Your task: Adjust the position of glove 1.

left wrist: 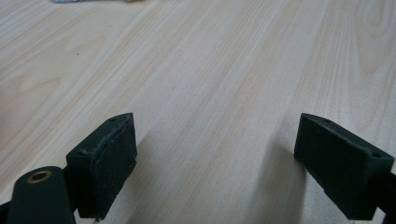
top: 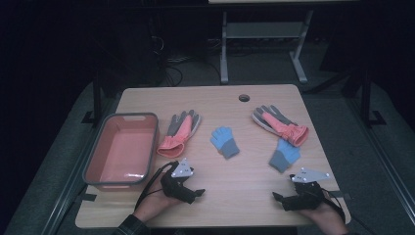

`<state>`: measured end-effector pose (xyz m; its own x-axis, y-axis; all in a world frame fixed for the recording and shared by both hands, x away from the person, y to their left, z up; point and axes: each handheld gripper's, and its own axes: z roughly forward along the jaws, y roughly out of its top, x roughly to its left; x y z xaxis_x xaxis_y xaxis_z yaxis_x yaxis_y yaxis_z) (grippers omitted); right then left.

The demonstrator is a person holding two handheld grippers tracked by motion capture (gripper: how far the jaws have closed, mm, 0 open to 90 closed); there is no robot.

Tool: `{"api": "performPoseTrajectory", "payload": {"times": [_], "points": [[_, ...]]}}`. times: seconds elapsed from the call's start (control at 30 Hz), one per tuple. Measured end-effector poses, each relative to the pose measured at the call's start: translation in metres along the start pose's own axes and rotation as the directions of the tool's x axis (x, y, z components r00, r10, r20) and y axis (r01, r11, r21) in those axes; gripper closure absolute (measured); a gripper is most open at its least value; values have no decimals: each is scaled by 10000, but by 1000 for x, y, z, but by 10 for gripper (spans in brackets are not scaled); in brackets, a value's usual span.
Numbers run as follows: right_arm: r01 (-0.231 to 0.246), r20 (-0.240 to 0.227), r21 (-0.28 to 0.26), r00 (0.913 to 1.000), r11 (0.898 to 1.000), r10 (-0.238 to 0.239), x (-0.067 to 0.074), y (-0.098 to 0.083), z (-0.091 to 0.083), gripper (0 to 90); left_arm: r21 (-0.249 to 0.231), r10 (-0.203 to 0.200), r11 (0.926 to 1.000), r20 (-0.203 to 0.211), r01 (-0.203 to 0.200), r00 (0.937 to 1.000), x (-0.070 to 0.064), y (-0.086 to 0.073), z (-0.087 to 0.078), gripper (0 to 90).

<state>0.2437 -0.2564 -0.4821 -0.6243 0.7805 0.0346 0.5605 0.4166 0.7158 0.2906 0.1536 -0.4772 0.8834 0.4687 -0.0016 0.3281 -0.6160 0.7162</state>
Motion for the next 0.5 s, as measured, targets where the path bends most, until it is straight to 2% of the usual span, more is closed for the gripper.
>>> {"api": "performPoseTrajectory", "payload": {"times": [0.27,0.37,0.43,0.47,0.5], "points": [[2,-18,1,10000,10000,-2,0,1,0,82,3,-2,10000,-2,2,10000,0,0,0,124],[15,-26,351,10000,9994,-14,-1,5,0,85,0,-6,10000,-16,6,10000,0,0,0,124],[223,226,456,9995,9987,-234,-1,8,-2,105,-17,35,10000,42,-35,10000,0,0,0,124],[223,226,456,9995,9987,-234,-1,8,-2,159,-38,39,10000,77,-39,10000,1,0,0,124],[432,516,197,9977,9989,-442,0,11,-6,169,-35,54,10000,85,-54,9999,1,0,0,124]]}}
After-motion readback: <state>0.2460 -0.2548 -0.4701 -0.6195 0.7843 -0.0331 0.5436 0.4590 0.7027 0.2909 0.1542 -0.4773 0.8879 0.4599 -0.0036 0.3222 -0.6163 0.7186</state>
